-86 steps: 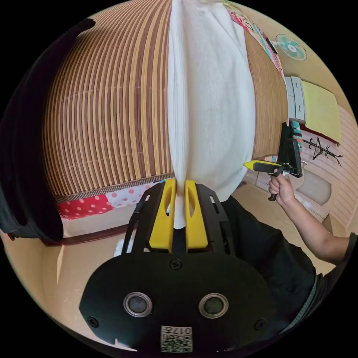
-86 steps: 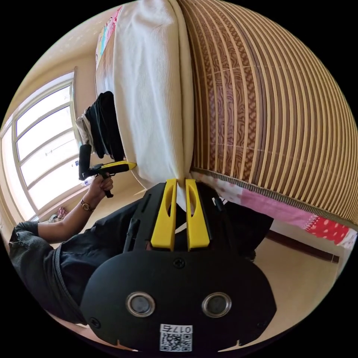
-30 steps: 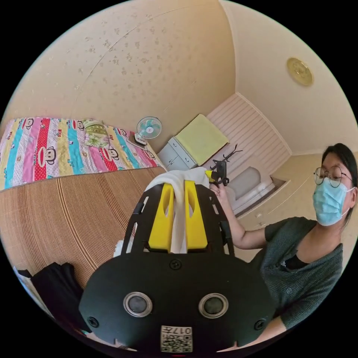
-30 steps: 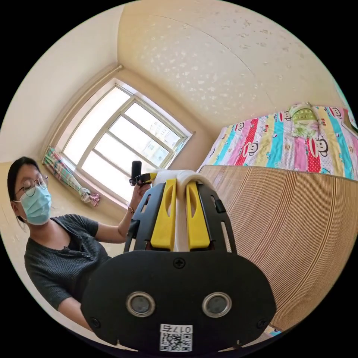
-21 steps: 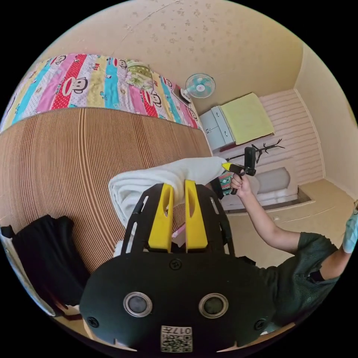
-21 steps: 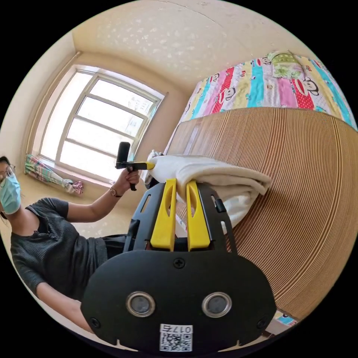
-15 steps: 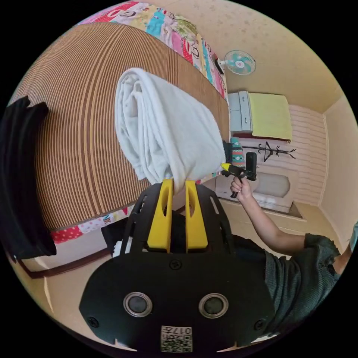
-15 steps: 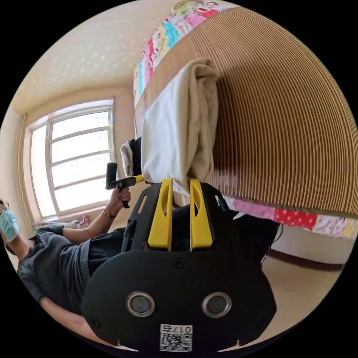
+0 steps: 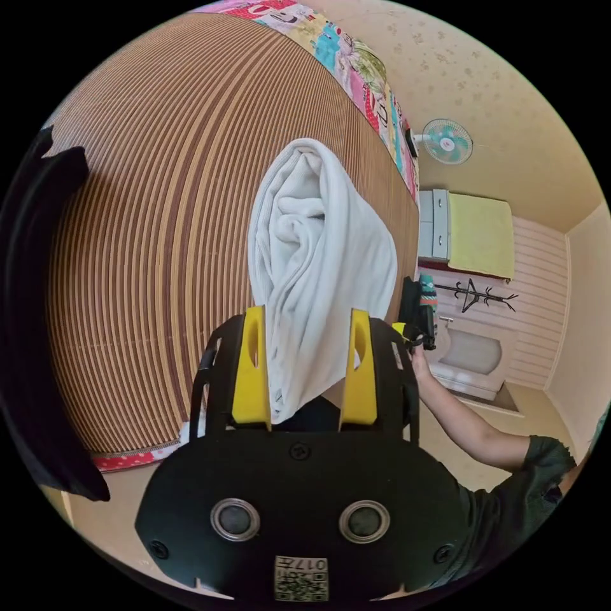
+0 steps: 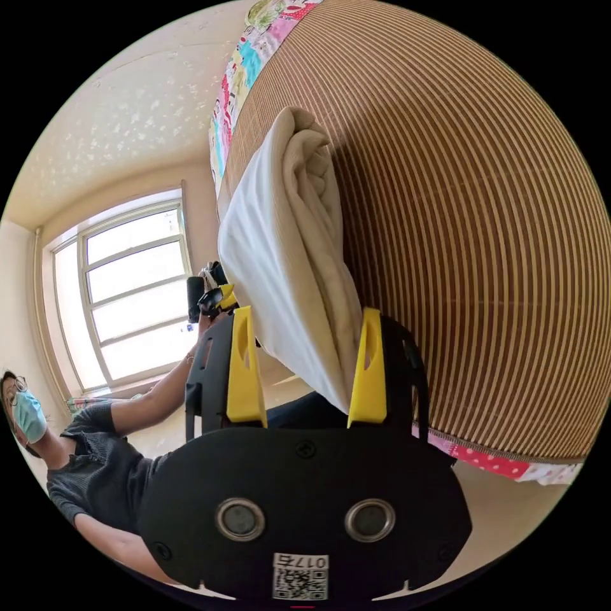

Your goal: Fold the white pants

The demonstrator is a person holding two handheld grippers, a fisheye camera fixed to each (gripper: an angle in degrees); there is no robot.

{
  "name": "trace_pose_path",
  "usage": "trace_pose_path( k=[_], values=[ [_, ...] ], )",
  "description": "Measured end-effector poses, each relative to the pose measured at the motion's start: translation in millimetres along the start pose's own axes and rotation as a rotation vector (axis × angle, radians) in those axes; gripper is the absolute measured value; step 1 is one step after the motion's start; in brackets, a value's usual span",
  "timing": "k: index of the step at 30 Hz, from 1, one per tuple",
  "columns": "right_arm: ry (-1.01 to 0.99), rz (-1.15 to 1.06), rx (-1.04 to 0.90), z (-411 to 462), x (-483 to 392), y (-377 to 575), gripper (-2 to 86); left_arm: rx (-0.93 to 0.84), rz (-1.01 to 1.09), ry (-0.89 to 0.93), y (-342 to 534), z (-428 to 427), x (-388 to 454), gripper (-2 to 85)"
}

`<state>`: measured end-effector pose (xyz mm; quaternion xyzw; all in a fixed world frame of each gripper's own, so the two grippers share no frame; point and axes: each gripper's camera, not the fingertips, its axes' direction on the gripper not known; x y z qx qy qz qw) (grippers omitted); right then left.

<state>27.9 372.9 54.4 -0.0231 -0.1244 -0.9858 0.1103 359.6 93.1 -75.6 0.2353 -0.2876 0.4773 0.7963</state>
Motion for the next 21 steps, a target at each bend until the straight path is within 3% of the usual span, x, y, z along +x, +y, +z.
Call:
trace_pose_path(
  k=[5, 10, 16, 21],
  values=[
    [0.024, 0.031, -0.130, 48.2, -10.5, -39.9, 19.9, -0.134, -0.065, 0.051, -42.9, 42.4, -30.7, 16.9],
    [-0.075, 0.022, -0.148, 38.5, -18.8, -25.8, 14.2, 0.022, -0.201, 0.162, -19.6, 35.0, -46.6, 11.8],
    [-0.166, -0.026, -0.097, -58.5, -3.1, 43.2, 11.0, -0.071, -0.203, 0.263, 6.6, 73.7, 9.3, 10.1],
    [-0.050, -0.027, 0.026, -208.1, 44.4, 84.6, 8.9, -0.138, -0.132, 0.290, -8.7, 170.4, 105.2, 10.1]
  ],
)
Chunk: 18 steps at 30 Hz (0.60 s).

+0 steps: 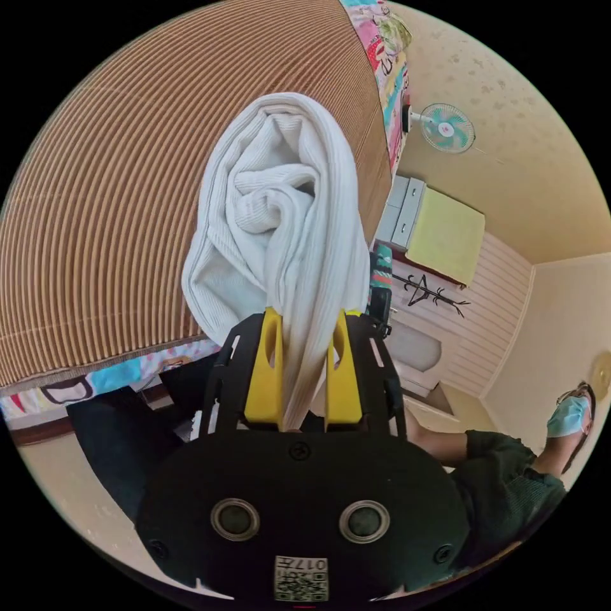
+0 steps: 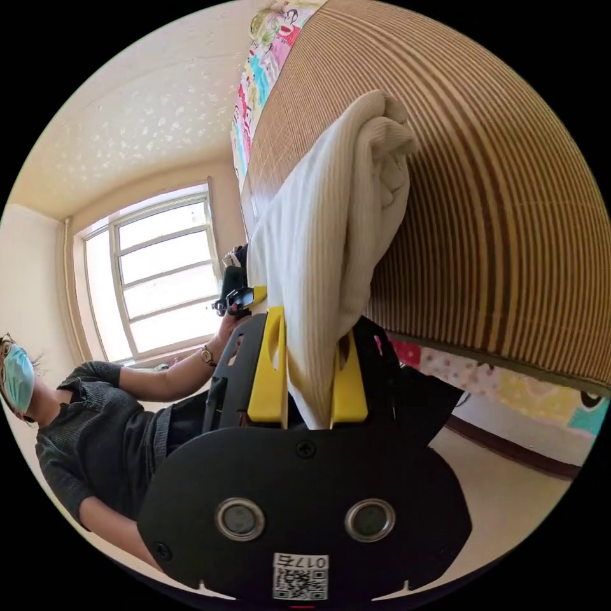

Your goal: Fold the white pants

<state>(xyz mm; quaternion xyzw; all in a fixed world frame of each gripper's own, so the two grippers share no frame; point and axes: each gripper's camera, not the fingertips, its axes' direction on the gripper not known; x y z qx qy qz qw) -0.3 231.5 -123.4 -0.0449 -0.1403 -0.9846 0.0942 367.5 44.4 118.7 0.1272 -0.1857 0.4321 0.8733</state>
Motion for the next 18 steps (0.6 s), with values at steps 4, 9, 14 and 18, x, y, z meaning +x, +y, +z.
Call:
trace_pose_path(
  k=[4, 9, 14, 18],
  values=[
    [0.218, 0.031, 0.085, -104.7, 20.1, 7.2, 9.8, -0.096, 0.056, 0.040, -58.5, 134.7, 60.0, 10.1],
    [0.892, 0.179, 0.316, -182.5, -7.3, 15.3, 13.0, -0.195, 0.072, -0.019, -117.8, 291.9, 114.0, 10.9],
    [1.011, 0.220, 0.568, -164.3, -18.7, 51.5, 7.9, -0.232, -0.051, -0.102, -127.8, 385.1, 133.2, 11.9],
    [0.916, 0.273, 0.462, -101.8, 28.3, 53.2, 2.6, -0.216, -0.107, -0.064, -121.2, 370.7, 117.7, 12.9]
  ],
)
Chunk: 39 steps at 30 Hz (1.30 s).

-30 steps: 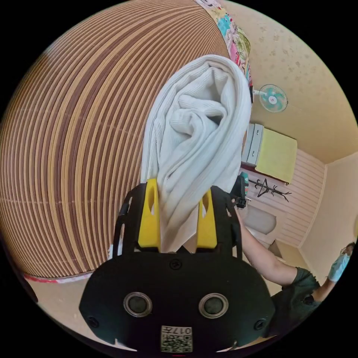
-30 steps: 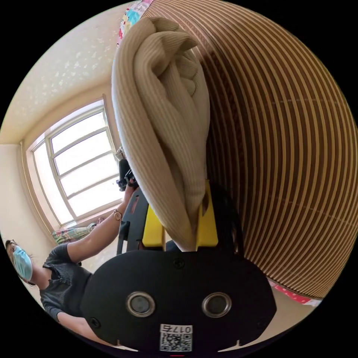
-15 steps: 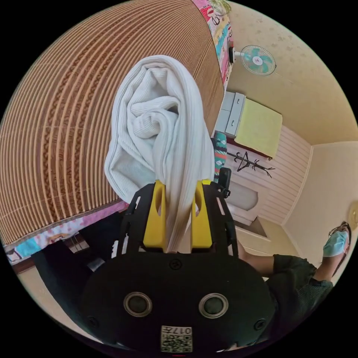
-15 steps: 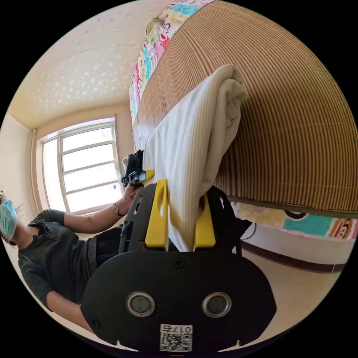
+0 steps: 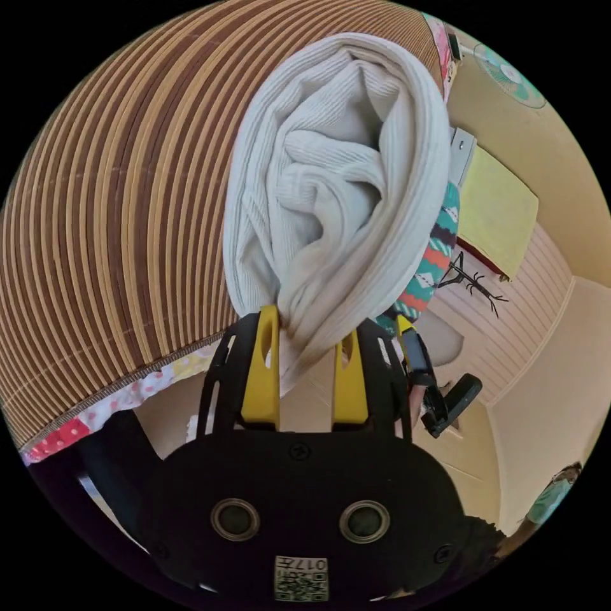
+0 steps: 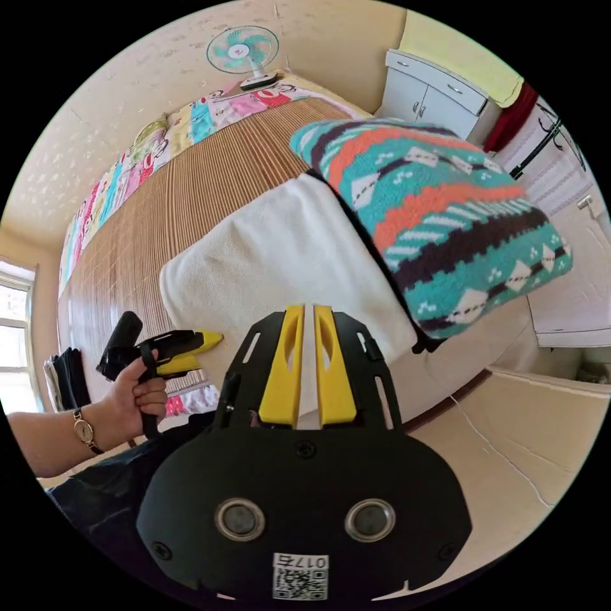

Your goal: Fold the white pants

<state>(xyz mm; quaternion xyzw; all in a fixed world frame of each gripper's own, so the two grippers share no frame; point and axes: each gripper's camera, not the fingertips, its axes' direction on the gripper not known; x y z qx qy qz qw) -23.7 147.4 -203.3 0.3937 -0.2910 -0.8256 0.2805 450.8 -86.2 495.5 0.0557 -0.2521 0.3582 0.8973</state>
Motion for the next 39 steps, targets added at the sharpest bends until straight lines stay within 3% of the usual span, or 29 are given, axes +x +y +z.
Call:
trace_pose_path(
  k=[2, 5, 9, 14, 22, 30, 35, 39],
  values=[
    [0.012, -0.010, -0.178, 61.5, -4.5, 5.9, 1.8, -0.034, 0.022, -0.014, 4.6, -19.0, -4.7, 13.1],
    [0.088, -0.103, -0.078, 83.6, -21.9, 21.0, 1.2, -0.051, 0.032, -0.200, 19.6, -73.3, -10.1, 10.3],
    [0.129, -0.130, -0.149, 89.7, -34.5, 9.2, 0.8, -0.047, -0.052, -0.521, 60.4, -175.0, -31.7, 8.4],
    [0.026, 0.105, -0.277, 78.6, -14.1, -12.7, 0.5, 0.065, -0.223, -0.615, 139.3, -282.2, -50.8, 8.0],
    [-0.475, 0.413, 0.049, 14.2, -61.3, 42.3, 0.3, 0.308, -0.328, -0.476, 261.1, -337.7, -73.3, 6.7],
    [-1.055, 0.207, 0.017, 42.0, -227.9, 108.1, 0.2, 0.559, -0.407, -0.403, 332.8, -393.4, -105.8, 7.0],
    [-1.218, 0.147, 0.077, 35.6, -287.3, 141.4, 0.2, 0.833, -0.370, -0.549, 378.0, -500.6, -82.5, 9.0],
    [-1.237, 0.037, 0.088, 29.8, -319.1, 177.8, 0.2, 1.045, -0.289, -0.679, 408.1, -599.8, -40.3, 11.4]
  ],
)
